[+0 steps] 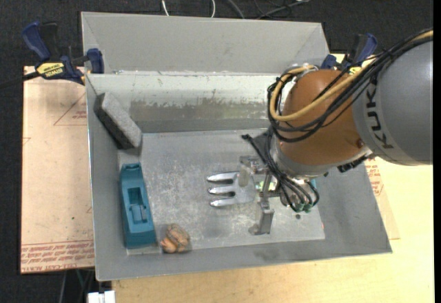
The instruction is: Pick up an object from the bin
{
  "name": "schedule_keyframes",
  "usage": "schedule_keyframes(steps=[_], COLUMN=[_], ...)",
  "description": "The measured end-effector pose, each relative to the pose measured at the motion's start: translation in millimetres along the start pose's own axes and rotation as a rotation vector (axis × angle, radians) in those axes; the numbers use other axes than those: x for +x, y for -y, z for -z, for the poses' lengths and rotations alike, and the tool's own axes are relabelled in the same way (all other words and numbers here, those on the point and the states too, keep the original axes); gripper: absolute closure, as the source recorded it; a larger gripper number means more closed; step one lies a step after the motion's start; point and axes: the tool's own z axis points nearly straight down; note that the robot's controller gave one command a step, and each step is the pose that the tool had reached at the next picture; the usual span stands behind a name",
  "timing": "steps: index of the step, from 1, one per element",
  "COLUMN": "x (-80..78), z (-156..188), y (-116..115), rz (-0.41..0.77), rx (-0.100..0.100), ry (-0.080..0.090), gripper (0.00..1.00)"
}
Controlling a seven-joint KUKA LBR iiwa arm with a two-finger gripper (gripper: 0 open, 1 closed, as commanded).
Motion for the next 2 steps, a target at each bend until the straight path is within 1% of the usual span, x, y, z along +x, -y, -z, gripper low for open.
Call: schedule_keyframes(steps=[1,2], x=[-21.1,-29.4], z=[44,9], y=[-49,-40], rz=[-0.094,0.052], rx=[0.0,-0.001], ry=[0.007,0.012], gripper=[0.0,0.0])
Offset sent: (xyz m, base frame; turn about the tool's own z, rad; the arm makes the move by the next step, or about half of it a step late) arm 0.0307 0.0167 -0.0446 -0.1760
